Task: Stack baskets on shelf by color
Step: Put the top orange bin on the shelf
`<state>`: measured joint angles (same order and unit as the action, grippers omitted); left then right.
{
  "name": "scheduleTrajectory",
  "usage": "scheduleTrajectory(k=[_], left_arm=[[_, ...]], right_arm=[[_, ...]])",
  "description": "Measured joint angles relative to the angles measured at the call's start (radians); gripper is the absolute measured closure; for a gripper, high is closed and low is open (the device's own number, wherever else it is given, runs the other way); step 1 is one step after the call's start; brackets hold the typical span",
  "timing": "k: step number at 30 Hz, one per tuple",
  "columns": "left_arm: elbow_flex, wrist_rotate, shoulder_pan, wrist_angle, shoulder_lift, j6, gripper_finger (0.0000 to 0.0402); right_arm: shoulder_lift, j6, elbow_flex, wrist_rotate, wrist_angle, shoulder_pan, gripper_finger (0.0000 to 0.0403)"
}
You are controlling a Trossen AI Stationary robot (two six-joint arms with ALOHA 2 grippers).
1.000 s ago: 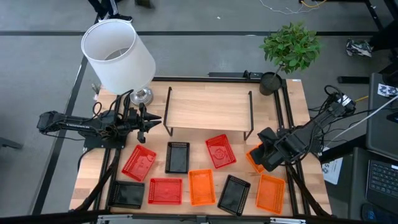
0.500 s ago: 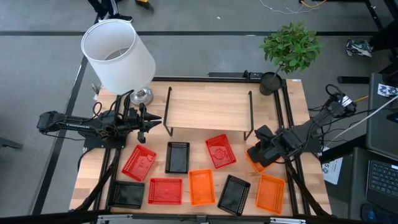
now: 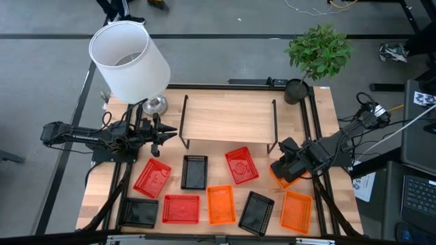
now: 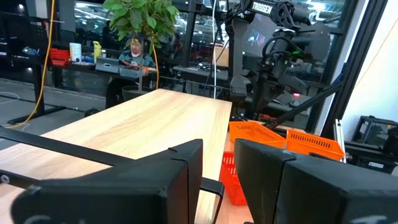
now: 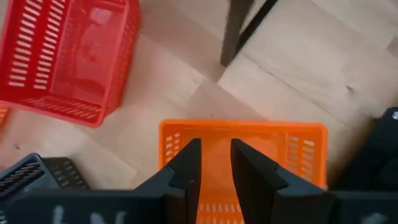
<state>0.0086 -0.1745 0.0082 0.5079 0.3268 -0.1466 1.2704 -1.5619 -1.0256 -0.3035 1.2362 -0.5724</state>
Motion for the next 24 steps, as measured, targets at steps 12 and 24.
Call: scheduleTrajectory(k=[12,24], left_arm=[[0.0,0.0,0.0,0.001,0.0,0.0,0.0317],[0.0,0.0,0.0,0.001,0.0,0.0,0.0317]], right_arm=[[0.133,-0.005,0.0,0.018,-0.053,-0.012,0.0317],[0.146,-0.076,-0.003,0.06,-0.083,-0.02,0.0246]])
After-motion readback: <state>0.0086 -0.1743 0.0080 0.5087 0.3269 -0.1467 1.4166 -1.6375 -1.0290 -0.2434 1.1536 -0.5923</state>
